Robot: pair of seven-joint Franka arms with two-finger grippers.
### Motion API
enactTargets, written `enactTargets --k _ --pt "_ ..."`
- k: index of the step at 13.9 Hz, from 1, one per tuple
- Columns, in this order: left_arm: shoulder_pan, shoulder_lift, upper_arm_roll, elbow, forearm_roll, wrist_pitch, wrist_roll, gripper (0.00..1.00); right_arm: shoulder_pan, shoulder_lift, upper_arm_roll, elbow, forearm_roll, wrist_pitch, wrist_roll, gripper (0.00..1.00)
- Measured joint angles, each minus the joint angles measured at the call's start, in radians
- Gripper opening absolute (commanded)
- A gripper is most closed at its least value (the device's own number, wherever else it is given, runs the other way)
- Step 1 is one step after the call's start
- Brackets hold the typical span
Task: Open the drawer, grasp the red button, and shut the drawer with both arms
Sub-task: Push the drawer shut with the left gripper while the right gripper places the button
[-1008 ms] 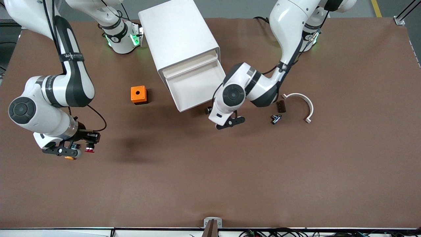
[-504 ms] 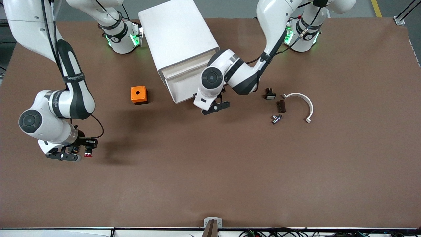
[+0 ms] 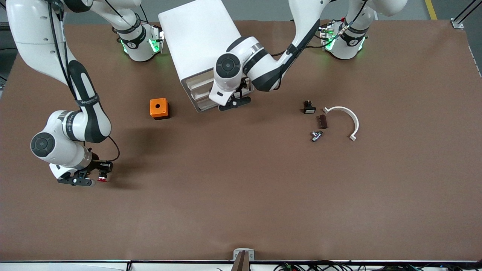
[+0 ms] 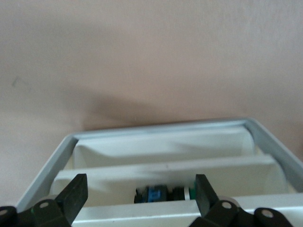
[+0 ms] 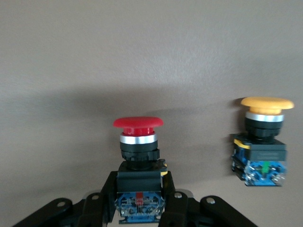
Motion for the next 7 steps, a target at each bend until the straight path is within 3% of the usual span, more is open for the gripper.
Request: enactTargets --k 3,7 --pt "-0.014 -0.001 -0.005 -0.007 0.005 0.002 -0.002 1.00 -0.060 0.015 0.042 -0.001 0.040 0.006 -0.068 0.01" --pt "-0.016 -0.001 -0.006 -0.007 0.023 0.002 0.001 1.00 -0.064 0.016 0.049 0.000 0.040 0.007 -0.072 0.02"
